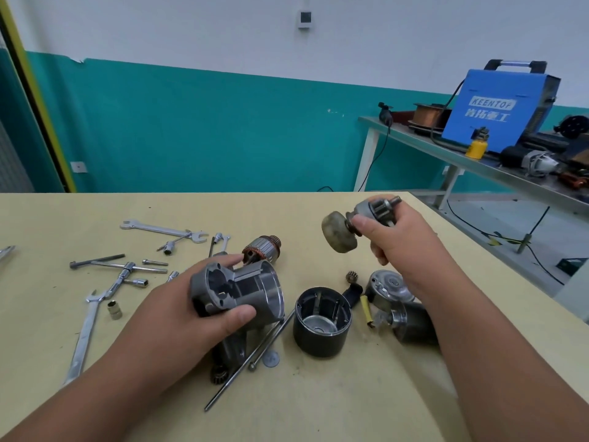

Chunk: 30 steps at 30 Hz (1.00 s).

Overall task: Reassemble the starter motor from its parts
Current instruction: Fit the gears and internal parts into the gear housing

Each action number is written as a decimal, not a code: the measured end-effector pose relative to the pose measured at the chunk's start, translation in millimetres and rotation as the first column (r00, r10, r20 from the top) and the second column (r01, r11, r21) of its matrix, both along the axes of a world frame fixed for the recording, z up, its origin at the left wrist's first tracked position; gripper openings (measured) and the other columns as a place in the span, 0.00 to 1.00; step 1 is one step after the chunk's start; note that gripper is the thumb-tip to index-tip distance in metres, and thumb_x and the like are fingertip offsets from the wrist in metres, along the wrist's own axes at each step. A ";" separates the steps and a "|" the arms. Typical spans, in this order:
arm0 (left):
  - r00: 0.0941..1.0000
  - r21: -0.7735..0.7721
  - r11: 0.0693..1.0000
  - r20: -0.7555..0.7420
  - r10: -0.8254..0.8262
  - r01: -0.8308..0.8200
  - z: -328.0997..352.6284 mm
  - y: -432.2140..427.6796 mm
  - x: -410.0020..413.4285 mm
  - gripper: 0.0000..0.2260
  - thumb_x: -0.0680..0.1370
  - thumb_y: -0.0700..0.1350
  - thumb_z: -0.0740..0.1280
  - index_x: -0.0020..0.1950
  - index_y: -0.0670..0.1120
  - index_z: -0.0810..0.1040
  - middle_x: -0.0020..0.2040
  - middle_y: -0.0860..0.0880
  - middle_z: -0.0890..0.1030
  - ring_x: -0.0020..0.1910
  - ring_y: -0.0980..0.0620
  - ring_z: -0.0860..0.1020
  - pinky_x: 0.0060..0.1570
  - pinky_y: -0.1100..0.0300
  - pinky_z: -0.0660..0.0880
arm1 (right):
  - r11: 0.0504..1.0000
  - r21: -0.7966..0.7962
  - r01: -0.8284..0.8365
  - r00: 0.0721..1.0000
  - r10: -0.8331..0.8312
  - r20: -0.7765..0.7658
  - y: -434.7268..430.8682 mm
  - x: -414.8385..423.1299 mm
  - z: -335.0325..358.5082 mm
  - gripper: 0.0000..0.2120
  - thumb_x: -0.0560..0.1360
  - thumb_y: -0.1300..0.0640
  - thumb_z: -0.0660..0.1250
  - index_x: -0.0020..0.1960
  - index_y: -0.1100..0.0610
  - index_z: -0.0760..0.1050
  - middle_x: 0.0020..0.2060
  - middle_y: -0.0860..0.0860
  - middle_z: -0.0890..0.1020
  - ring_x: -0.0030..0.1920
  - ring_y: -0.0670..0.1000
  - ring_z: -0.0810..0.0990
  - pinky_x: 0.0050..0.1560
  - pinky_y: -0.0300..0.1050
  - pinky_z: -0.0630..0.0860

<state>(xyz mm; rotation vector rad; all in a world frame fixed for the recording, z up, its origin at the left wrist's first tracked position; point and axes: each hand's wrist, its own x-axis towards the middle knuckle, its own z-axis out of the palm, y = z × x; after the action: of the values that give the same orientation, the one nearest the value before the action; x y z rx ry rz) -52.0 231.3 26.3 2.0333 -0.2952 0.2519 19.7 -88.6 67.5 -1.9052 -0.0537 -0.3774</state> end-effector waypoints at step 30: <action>0.953 -0.129 0.990 0.288 0.095 -0.059 25.9 -8.2 -27.9 0.24 0.68 0.63 0.72 0.64 0.67 0.73 0.54 0.65 0.81 0.54 0.61 0.81 0.47 0.73 0.75 | 0.869 0.342 -0.357 0.934 0.343 0.105 97.1 -48.0 2.9 0.24 0.79 0.59 0.61 0.69 0.36 0.76 0.49 0.52 0.88 0.49 0.50 0.85 0.49 0.53 0.75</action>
<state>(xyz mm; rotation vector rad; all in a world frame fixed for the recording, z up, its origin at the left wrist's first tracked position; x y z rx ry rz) -79.9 223.1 52.2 1.8888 -0.3762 0.6105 -28.3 8.4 70.4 -1.4876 -0.3341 -0.1626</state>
